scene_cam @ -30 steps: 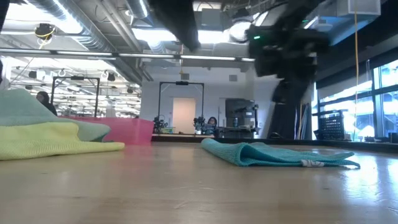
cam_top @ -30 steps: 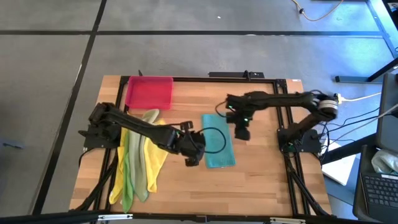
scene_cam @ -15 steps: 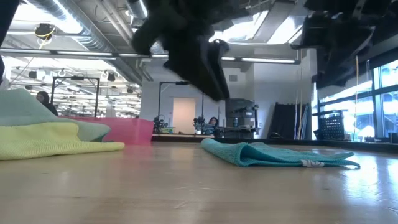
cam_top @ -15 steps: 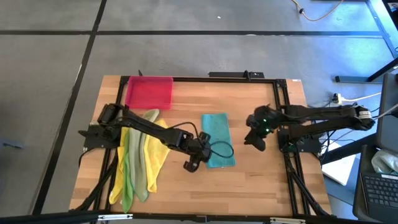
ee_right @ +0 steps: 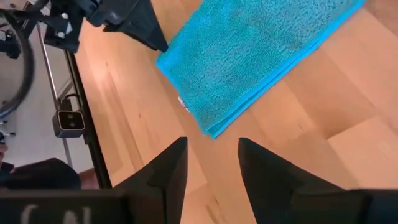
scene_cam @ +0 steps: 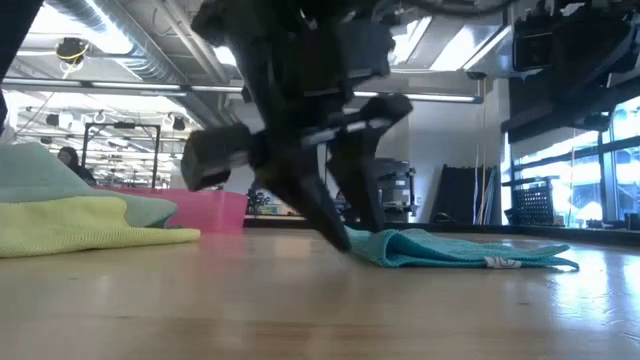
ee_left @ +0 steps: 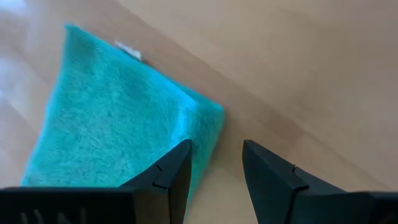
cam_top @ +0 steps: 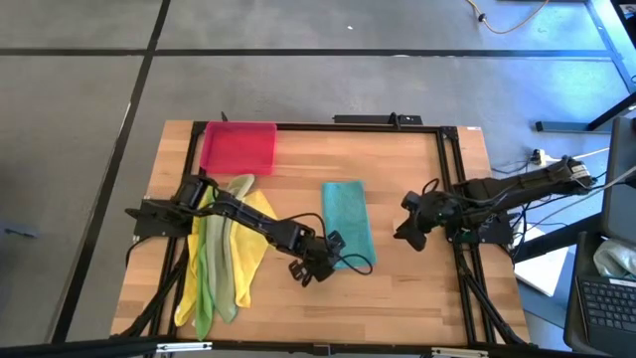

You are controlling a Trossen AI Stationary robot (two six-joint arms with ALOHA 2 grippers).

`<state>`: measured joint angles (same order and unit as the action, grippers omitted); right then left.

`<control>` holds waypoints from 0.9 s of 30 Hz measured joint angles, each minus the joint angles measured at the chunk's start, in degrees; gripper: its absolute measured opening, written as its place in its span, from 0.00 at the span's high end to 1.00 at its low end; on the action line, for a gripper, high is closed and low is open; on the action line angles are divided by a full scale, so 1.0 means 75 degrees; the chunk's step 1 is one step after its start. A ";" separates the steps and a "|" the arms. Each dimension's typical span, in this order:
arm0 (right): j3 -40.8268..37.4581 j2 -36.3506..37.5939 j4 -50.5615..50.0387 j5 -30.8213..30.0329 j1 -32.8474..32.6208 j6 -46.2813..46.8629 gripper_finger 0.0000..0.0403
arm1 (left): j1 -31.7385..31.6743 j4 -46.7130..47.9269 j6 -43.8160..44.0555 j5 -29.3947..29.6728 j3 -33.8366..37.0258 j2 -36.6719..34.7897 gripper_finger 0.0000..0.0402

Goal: Fold microfiber towels
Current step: Fold the blue microfiber towel

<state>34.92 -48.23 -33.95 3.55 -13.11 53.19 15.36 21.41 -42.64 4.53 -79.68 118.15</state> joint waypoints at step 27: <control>0.0006 -0.0006 0.0428 -0.1139 -0.0737 0.0854 0.64 | -0.0114 -0.0697 0.1286 -0.0567 -0.0035 0.0463 0.68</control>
<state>34.96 -48.27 -30.74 -4.99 -18.63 59.59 14.51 16.18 -33.00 0.28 -79.94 121.62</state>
